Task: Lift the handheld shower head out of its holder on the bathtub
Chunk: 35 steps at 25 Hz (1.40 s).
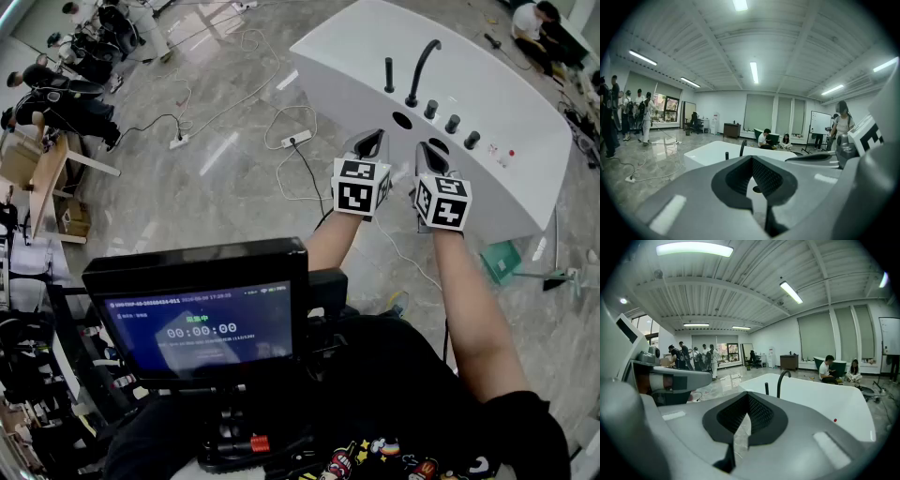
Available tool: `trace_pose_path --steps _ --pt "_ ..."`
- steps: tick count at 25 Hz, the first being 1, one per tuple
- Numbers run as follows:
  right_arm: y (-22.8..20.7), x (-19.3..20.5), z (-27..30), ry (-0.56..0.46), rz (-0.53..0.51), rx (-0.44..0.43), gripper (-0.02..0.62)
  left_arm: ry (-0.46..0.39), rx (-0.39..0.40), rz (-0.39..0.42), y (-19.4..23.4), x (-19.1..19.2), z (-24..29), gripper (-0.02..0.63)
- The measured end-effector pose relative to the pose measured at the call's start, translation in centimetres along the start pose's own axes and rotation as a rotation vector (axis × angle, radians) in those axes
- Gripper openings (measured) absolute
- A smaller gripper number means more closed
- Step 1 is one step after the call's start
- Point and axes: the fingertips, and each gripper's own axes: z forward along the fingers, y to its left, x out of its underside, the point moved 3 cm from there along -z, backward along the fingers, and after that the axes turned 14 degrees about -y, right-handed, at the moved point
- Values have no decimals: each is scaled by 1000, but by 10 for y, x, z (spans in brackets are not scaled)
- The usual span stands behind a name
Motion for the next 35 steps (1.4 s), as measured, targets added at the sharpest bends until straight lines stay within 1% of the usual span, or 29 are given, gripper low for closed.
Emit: trace_pose_path --steps 4,8,12,14,17,19,20,23,26,29,32,35 --pt "-6 6 -3 -8 9 -10 23 -5 1 -3 -6 5 4 0" --pt "-13 1 0 -19 12 -19 25 -6 -2 -7 -11 3 12 0" --pt "-36 5 -4 -17 12 -31 26 -15 -25 -8 -24 8 24 0" --pt "-46 11 -3 -14 5 -56 26 -20 -41 -11 -29 13 32 0" --pt "-61 18 14 -10 -27 -104 26 -31 -79 -33 -31 20 50 0" --pt "-69 26 33 2 -20 -113 34 -34 -99 -50 -25 24 63 0" --pt "-70 32 45 9 -13 -115 49 -33 -102 -53 -20 27 70 0" --pt "-72 47 94 27 -10 -115 100 -30 -109 -57 13 38 101 0" --pt "-77 58 160 42 0 -94 118 -13 -108 -70 63 47 148 0" --pt "-85 70 241 63 0 -67 132 0 -72 -62 122 49 211 0" --pt "-99 103 328 90 8 -25 148 -15 -21 -43 180 58 276 0" --pt "-111 150 399 102 12 11 166 -35 14 -23 224 88 323 0"
